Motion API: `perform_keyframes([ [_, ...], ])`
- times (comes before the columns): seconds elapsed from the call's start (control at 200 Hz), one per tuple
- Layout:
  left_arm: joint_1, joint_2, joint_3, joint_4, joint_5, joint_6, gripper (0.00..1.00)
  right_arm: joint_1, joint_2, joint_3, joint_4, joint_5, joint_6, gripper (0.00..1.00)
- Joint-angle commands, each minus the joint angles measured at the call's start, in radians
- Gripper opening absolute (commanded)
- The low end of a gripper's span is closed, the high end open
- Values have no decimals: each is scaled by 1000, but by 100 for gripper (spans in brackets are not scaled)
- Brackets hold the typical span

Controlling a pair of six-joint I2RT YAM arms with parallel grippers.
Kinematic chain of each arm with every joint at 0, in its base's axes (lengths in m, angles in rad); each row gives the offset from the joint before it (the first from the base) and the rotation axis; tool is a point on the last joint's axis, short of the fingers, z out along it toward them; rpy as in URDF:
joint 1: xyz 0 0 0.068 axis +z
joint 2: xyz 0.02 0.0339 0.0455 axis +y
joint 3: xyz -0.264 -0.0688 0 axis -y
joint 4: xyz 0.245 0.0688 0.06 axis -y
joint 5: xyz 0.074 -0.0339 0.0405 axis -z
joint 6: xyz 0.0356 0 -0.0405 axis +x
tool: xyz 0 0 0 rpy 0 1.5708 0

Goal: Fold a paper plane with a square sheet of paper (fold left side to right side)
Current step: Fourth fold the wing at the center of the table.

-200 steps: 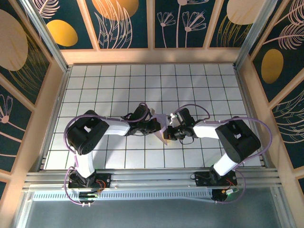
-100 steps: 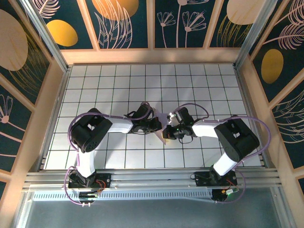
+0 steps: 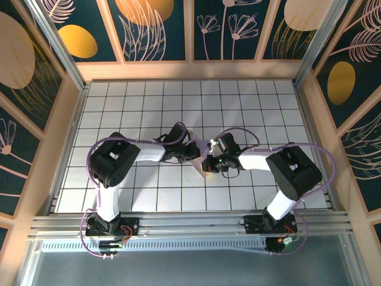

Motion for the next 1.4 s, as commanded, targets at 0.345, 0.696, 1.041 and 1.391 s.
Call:
perform_keyframes([
  [0.345,142,129,165,-111,-116,134,2,18,94,-57,-220,151,-35,0],
  [0.696,204,186,298,-173,-112,187,4,19,98,-52,-238,152,-45,0],
  [1.041,257,171,321,-176,-135,222,4,16,88,-52,-224,130,-43,0],
  [1.391,196,-159,-75,56,-3,155,4,0,45,-34,-255,97,-75,0],
])
